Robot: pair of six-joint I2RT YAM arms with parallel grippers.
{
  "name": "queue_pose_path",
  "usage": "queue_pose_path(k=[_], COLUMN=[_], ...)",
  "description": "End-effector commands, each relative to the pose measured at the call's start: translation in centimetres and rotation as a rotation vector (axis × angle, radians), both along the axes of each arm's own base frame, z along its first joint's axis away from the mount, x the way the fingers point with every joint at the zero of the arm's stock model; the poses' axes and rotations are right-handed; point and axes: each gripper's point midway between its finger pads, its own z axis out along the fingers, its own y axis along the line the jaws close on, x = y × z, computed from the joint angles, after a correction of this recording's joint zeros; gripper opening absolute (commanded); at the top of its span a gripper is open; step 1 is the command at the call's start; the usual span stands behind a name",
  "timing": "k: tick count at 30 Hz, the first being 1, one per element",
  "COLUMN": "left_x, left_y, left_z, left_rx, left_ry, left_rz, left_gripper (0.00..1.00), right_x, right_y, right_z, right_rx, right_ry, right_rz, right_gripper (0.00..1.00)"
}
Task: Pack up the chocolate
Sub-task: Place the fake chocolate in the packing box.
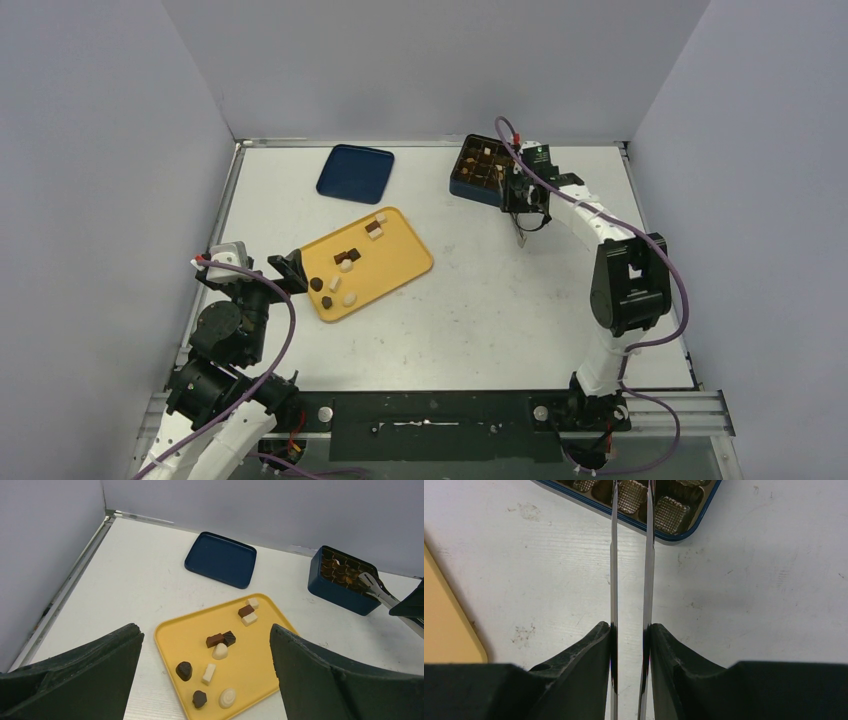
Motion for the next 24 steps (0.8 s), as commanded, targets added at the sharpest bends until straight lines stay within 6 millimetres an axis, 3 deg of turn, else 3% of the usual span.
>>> queue_pose_path(k=[1, 8, 24], left_x=[0.0, 0.1, 0.0], left_y=[0.0, 0.0, -0.1], left_z=[1.2, 1.2, 1.2], left_rx=[-0.012, -0.011, -0.013], left_ry=[-0.032, -0.032, -0.036], left_rz=[-0.004, -0.004, -0.008], left_gripper=[0.97, 0.97, 0.97], right_x=[2.0, 2.2, 2.3], right_y=[0.2, 0.1, 0.2], right_z=[1.0, 0.6, 2.5], right_rx=[0.031, 0.028, 0.033], right_ry=[-0.058, -0.053, -0.089], right_rz=[-0.010, -0.012, 0.001], right_gripper=[0.30, 0.36, 0.42])
